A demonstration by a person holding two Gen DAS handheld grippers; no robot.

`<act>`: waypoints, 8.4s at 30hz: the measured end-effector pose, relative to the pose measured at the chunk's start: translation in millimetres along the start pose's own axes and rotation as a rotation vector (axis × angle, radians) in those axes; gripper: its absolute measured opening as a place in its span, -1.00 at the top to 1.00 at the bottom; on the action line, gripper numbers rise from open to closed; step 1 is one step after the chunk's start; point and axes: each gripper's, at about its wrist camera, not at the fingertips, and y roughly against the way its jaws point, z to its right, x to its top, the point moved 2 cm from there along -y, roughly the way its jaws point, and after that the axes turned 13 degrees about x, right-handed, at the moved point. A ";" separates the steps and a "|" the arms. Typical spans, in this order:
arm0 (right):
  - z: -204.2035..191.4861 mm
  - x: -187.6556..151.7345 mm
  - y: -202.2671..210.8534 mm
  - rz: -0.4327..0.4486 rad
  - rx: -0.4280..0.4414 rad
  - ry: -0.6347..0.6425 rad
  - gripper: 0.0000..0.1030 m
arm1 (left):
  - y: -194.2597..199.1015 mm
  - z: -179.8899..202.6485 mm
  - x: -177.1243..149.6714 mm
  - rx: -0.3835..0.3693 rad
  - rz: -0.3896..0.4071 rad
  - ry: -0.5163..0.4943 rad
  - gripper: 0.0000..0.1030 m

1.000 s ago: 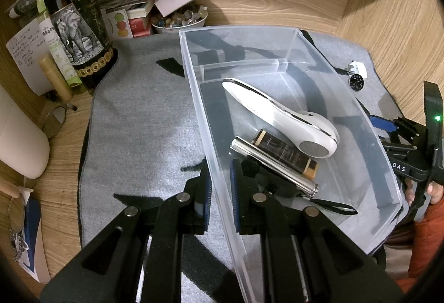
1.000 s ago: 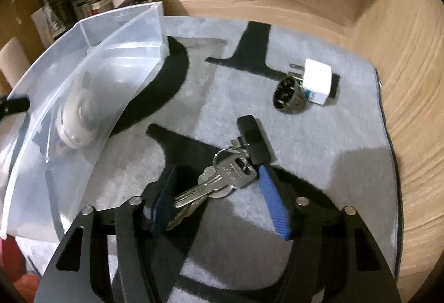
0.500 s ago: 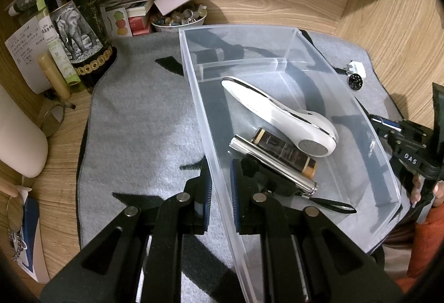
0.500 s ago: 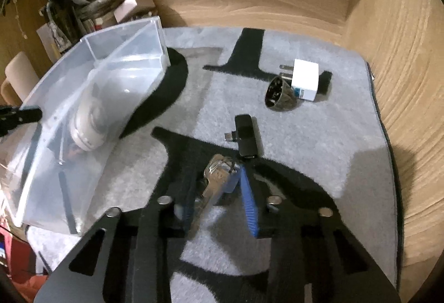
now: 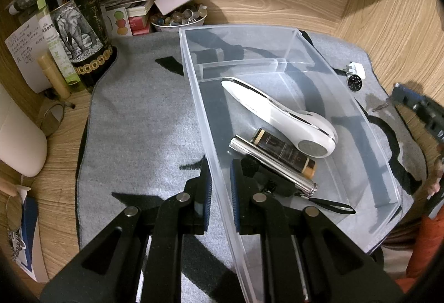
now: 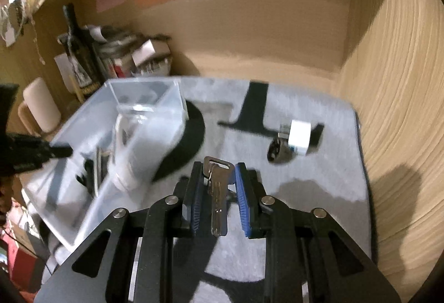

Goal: Organize rigid objects
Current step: 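Lower the keys into the clear box with the right tool and release, then grasp the small black dongle on the mat with the right tool, then place the black dongle into the clear box with the right tool and release, then grasp the dark round metal piece on the mat with the right tool, then lower the round metal piece into the clear box with the right tool and release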

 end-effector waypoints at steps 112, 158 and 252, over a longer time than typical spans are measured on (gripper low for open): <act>11.4 3.8 -42.0 -0.137 -0.025 0.050 0.54 | -0.4 -1.2 -0.2 -0.002 0.000 0.001 0.76; -132.3 15.9 -98.0 -0.266 0.192 0.364 0.52 | -0.5 -2.5 -1.4 -0.016 0.007 0.006 0.75; -50.3 59.4 -27.4 0.008 0.070 0.150 0.35 | -0.7 -4.0 -1.1 -0.010 0.004 0.008 0.76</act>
